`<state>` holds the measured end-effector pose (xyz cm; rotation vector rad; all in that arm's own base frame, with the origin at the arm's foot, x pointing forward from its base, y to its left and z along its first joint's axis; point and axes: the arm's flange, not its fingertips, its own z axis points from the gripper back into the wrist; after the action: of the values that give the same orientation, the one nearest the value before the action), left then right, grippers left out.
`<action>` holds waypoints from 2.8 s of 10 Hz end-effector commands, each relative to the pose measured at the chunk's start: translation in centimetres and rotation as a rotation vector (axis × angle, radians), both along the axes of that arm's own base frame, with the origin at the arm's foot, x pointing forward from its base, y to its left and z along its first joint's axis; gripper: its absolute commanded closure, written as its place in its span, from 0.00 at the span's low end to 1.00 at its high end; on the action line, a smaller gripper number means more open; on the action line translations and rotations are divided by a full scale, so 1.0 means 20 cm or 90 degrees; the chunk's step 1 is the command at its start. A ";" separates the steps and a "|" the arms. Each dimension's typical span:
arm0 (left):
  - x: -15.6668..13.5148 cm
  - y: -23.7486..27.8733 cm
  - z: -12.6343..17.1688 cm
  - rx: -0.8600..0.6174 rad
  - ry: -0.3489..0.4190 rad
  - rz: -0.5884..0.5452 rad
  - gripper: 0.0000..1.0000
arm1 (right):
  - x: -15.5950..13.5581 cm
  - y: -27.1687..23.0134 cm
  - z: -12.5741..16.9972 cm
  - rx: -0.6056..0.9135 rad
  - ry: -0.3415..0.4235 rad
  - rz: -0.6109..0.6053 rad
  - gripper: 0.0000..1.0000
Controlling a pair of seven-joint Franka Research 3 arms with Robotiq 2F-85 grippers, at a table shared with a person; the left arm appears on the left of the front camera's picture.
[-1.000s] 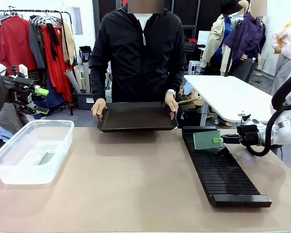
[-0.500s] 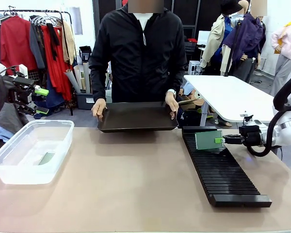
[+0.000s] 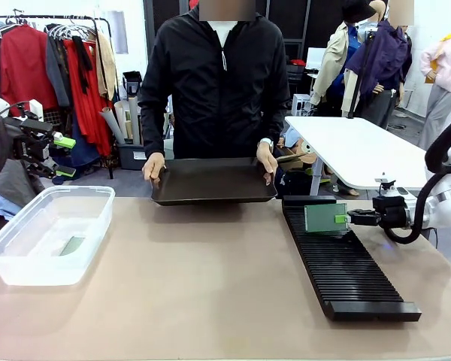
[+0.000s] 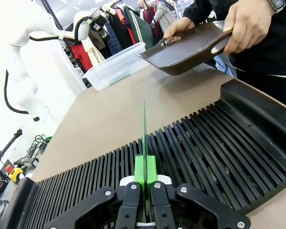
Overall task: Sort PCBs into racks and boxes based on the side picked up.
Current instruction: If the short side of the Blank PCB is picked up, insert it into the PCB Rack ; if the long side is picked up, place it in the Organizing box.
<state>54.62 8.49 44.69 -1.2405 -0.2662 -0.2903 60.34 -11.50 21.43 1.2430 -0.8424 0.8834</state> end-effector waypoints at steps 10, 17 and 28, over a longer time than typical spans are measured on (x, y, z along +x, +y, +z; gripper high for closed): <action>0.00 0.00 0.01 0.000 0.000 0.001 0.00 | -0.08 0.05 -0.12 -0.043 -0.082 0.006 1.00; 0.00 0.00 0.01 0.000 0.000 0.001 0.00 | 0.01 0.10 -0.17 -0.049 -0.074 0.028 1.00; 0.00 0.00 0.01 0.000 0.000 0.001 0.00 | 0.07 0.07 -0.22 -0.038 -0.063 0.039 1.00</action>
<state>54.62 8.49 44.69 -1.2405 -0.2662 -0.2903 61.54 -10.11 19.32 1.2439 -0.9095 1.0088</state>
